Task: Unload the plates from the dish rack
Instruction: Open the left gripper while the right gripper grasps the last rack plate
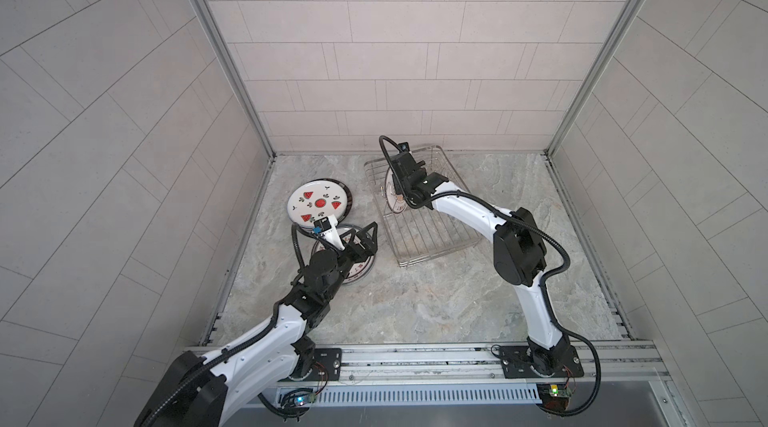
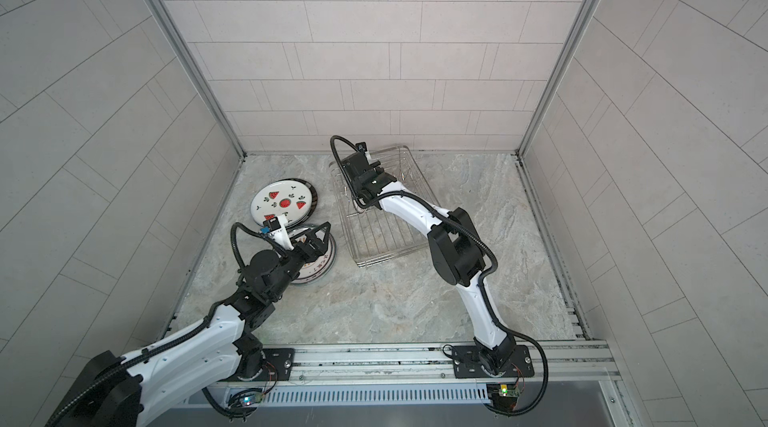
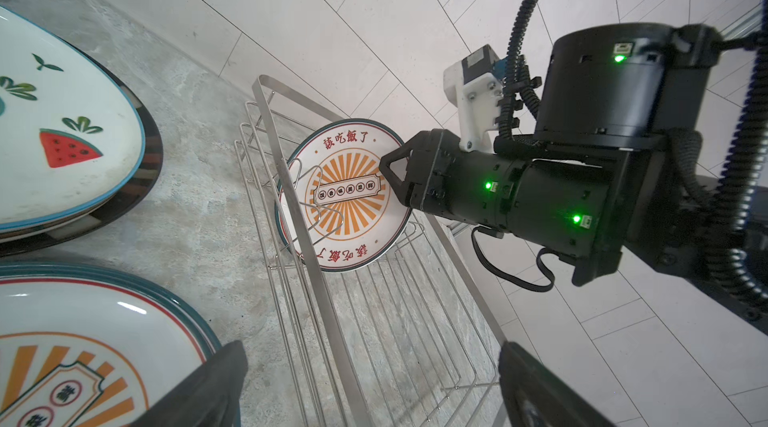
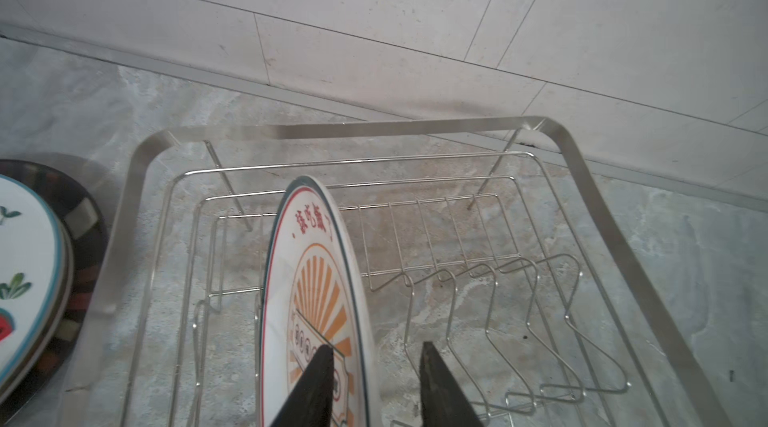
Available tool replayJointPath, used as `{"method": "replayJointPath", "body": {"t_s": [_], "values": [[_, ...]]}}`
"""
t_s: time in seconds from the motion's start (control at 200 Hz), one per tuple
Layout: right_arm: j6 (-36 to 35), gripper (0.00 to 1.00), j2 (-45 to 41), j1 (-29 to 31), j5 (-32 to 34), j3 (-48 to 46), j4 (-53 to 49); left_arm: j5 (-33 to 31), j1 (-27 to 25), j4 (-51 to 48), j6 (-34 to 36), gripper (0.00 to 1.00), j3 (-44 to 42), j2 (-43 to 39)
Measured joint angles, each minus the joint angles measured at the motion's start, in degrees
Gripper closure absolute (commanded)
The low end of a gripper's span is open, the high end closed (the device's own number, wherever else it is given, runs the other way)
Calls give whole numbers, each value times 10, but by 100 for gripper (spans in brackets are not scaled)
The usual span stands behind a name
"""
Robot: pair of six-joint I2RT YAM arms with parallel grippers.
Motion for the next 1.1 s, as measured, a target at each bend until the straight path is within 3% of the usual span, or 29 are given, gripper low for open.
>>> {"method": "replayJointPath", "body": {"t_s": [0.06, 0.405, 1.096], "values": [[-2, 73, 3, 3, 16, 7, -10, 6, 0, 4, 0, 0, 0, 3], [-8, 83, 10, 12, 52, 27, -30, 9, 0, 29, -25, 0, -18, 7], [-17, 93, 23, 24, 72, 52, -40, 5, 0, 42, -57, 0, -22, 32]]}}
